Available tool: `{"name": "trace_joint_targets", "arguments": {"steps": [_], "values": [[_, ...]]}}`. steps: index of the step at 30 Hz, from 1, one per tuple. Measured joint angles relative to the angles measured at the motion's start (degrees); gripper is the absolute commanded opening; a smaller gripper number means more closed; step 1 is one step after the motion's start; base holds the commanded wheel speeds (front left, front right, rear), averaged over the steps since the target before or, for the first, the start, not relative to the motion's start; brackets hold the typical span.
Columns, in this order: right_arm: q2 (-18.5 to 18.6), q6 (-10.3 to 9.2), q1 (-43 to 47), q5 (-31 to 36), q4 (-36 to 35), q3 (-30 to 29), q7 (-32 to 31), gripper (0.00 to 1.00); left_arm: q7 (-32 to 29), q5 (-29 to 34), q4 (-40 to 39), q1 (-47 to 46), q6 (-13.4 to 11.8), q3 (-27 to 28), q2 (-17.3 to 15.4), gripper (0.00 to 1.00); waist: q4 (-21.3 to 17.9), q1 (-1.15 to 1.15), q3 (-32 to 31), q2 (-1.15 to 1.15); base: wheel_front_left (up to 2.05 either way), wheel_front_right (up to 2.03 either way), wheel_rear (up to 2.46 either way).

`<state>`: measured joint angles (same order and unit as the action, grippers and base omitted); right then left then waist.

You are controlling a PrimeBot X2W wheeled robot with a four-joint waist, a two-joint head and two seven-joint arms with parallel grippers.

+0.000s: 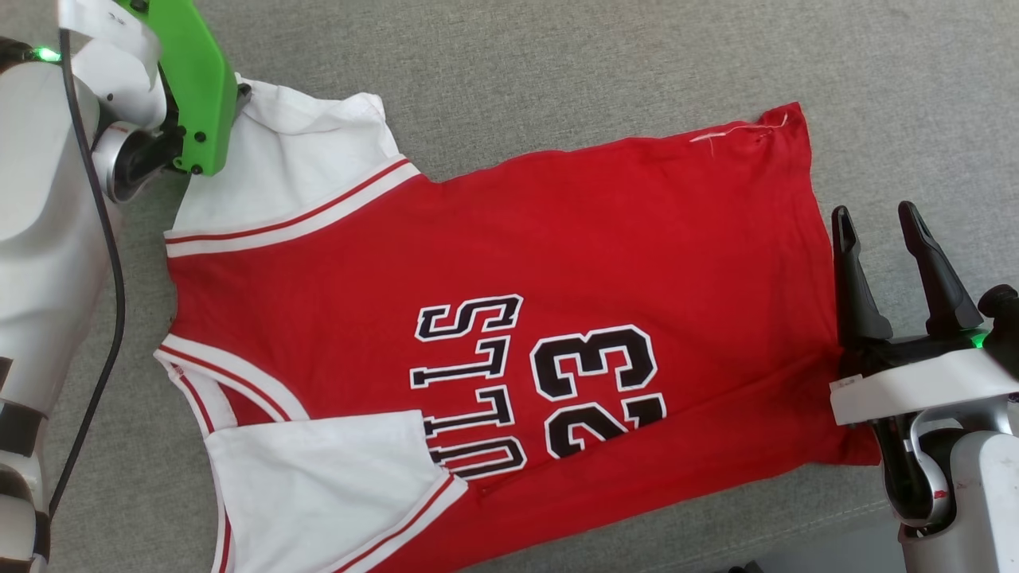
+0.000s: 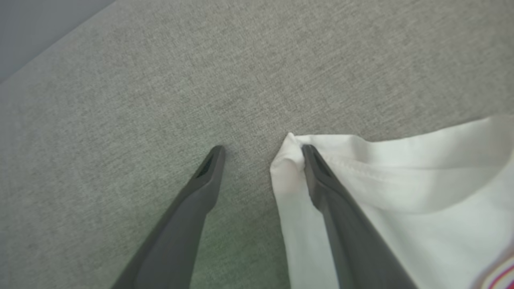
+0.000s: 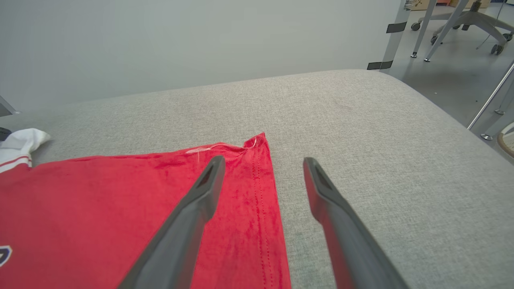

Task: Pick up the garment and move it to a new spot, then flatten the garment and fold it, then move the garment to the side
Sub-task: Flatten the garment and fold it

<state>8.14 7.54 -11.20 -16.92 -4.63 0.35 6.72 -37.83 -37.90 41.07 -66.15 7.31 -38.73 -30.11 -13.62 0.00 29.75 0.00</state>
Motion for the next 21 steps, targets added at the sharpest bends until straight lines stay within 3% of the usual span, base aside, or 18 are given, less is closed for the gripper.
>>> {"name": "trace_joint_targets", "arguments": {"steps": [2, 8, 13, 18, 21], "values": [[0.0, 0.00, -0.2, 0.0, 0.3, 0.1, 0.1, 1.00, -1.3, -1.1, 0.6, -0.3, 0.0, 0.0, 0.2, 0.00, 0.1, 0.00, 0.3, 0.00, 0.00, 0.00, 0.00], [0.1, 0.00, -0.7, 0.0, 1.1, 0.1, 0.1, 1.00, -2.6, -5.3, 0.6, -0.3, 0.0, -0.5, 1.5, 0.00, 0.7, 0.00, -0.1, 0.00, 0.00, 0.00, 0.00], [0.8, 0.00, -0.7, 0.1, 1.4, 0.1, -0.6, 1.00, 1.2, -7.1, 1.6, 1.3, 0.0, 0.6, 2.2, 0.00, 1.1, 0.00, -1.6, 0.00, 0.00, 0.00, 0.00], [3.8, 0.00, -0.7, 0.6, 0.7, -0.3, -4.1, 1.00, 4.4, -8.6, 1.1, 3.2, 0.0, 2.1, 3.1, 0.00, 1.7, 0.00, -4.1, 0.00, 0.00, 0.00, 0.00], [7.2, 0.00, -0.8, 0.4, 0.2, -0.1, -9.9, 1.00, 5.0, -9.1, -0.8, 3.5, 0.0, 2.5, 3.1, 0.00, 2.4, 0.00, -5.6, 0.00, 0.00, 0.00, 0.00]]}}
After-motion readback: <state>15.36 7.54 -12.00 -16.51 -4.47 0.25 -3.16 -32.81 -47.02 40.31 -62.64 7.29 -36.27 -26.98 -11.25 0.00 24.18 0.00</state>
